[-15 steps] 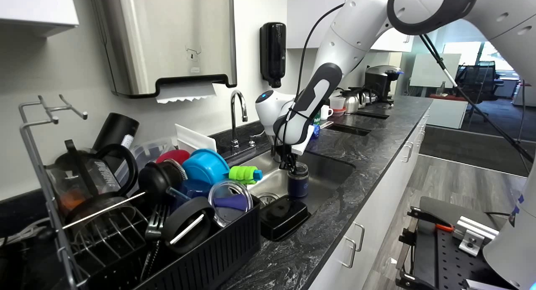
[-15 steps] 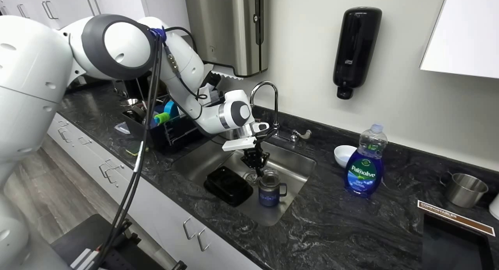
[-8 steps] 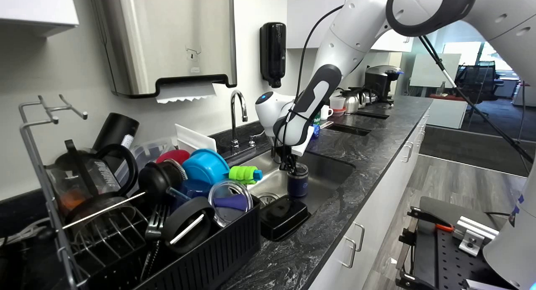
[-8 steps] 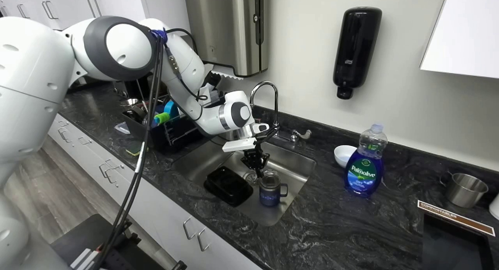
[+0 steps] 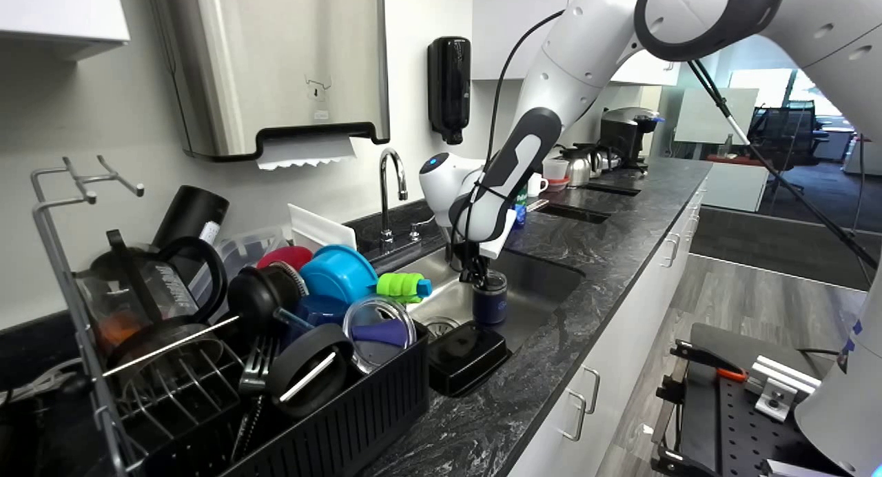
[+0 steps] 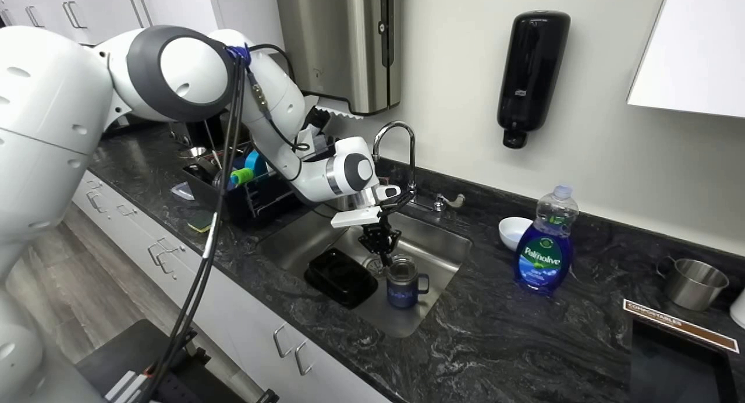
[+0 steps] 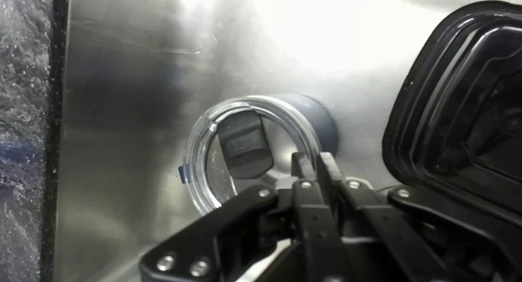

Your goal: Place the lid on the dark blue thermos

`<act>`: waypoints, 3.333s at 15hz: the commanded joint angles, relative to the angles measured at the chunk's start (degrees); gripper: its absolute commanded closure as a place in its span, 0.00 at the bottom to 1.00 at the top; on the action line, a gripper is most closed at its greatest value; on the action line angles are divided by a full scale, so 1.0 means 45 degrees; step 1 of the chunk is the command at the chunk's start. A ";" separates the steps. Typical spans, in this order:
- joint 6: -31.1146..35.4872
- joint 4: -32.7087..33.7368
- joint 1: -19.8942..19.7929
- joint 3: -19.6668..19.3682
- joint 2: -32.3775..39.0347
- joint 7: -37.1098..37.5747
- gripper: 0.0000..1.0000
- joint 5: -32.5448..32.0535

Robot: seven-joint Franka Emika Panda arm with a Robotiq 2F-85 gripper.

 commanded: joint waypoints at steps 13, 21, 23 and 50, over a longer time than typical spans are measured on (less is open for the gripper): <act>-0.0383 0.0349 -0.0064 0.0084 0.0298 -0.0389 0.45 0.0336; -0.1243 0.0479 -0.0151 0.0237 -0.0073 -0.0554 0.00 0.0677; -0.1623 0.0500 -0.0271 0.0354 -0.0350 -0.0905 0.00 0.0907; -0.0349 0.0614 -0.2984 0.1399 -0.1089 -0.2685 0.00 0.6523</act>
